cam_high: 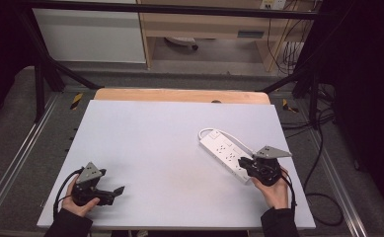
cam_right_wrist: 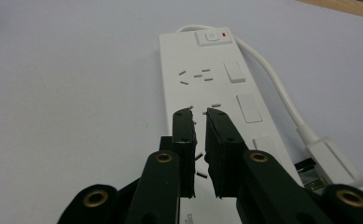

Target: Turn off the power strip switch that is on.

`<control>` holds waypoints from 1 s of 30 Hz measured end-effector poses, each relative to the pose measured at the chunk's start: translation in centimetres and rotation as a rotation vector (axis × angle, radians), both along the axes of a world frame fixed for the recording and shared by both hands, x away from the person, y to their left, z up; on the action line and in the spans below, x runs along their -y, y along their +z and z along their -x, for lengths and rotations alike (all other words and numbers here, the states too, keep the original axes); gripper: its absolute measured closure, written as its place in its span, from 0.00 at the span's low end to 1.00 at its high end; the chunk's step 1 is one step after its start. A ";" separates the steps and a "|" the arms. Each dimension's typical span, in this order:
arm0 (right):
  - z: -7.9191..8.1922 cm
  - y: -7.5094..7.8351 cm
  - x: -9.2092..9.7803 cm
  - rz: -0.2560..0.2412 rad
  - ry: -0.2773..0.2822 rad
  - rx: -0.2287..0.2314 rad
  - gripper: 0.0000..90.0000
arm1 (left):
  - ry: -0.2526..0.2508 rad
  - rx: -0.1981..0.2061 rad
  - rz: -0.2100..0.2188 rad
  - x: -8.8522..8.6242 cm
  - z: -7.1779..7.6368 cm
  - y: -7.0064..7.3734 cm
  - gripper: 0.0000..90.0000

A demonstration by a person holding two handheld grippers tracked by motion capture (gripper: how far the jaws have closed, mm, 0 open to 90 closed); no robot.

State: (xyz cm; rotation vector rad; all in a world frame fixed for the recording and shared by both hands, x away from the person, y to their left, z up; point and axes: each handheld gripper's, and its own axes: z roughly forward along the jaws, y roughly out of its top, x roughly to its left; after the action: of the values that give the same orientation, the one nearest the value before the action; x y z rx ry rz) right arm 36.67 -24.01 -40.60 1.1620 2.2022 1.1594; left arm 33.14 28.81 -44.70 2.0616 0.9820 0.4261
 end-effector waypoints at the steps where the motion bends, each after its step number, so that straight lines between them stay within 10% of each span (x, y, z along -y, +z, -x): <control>1: -0.1 0.0 0.0 0.000 -0.004 -0.001 0.93 | -0.001 0.001 -0.001 0.0 0.0 0.0 0.04; 30: -3.4 1.1 -1.1 -0.024 -0.041 0.010 1.00 | -0.003 0.001 -0.002 0.0 0.0 0.0 0.04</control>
State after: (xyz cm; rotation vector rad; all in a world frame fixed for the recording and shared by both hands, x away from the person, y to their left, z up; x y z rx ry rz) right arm 40.04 -22.90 -39.46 1.2028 2.1527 1.1748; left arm 33.13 28.85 -44.68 2.0640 0.9787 0.4267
